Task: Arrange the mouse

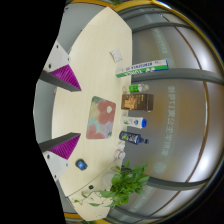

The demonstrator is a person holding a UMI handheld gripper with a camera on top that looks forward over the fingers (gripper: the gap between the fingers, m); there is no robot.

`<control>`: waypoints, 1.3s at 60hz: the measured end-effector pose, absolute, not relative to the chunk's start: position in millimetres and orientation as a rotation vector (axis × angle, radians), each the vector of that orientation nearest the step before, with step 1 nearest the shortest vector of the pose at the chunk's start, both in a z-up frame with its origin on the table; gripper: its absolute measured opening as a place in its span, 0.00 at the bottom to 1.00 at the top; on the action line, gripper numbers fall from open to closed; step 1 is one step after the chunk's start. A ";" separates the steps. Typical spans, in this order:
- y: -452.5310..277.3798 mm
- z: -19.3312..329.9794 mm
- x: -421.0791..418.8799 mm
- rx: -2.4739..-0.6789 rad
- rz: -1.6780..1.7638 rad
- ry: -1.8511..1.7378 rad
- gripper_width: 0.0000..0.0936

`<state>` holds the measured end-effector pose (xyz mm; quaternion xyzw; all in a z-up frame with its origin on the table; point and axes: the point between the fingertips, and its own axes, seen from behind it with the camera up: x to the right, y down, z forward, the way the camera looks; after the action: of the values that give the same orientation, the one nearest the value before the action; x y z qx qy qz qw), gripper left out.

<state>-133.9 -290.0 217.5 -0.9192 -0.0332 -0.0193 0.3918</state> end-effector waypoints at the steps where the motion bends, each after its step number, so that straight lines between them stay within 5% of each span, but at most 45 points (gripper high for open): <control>1: -291.6 214.7 -131.0 -2.341 -0.052 -0.076 0.91; 32: -265.2 49.6 126.6 -2.313 -0.182 0.081 0.91; 50: -185.1 -10.5 179.7 -2.321 -0.026 0.184 0.91; 59: -152.5 -5.2 184.7 -2.292 0.012 0.185 0.89; 67: -128.4 -9.6 185.7 -2.285 0.031 0.185 0.77; 73: -121.3 -13.0 195.4 -2.289 -0.089 0.155 0.54; 78: -119.8 -12.7 195.6 -2.278 -0.108 0.142 0.52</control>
<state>195.6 -119.8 -12.7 -0.9068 0.0567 -0.0432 0.4154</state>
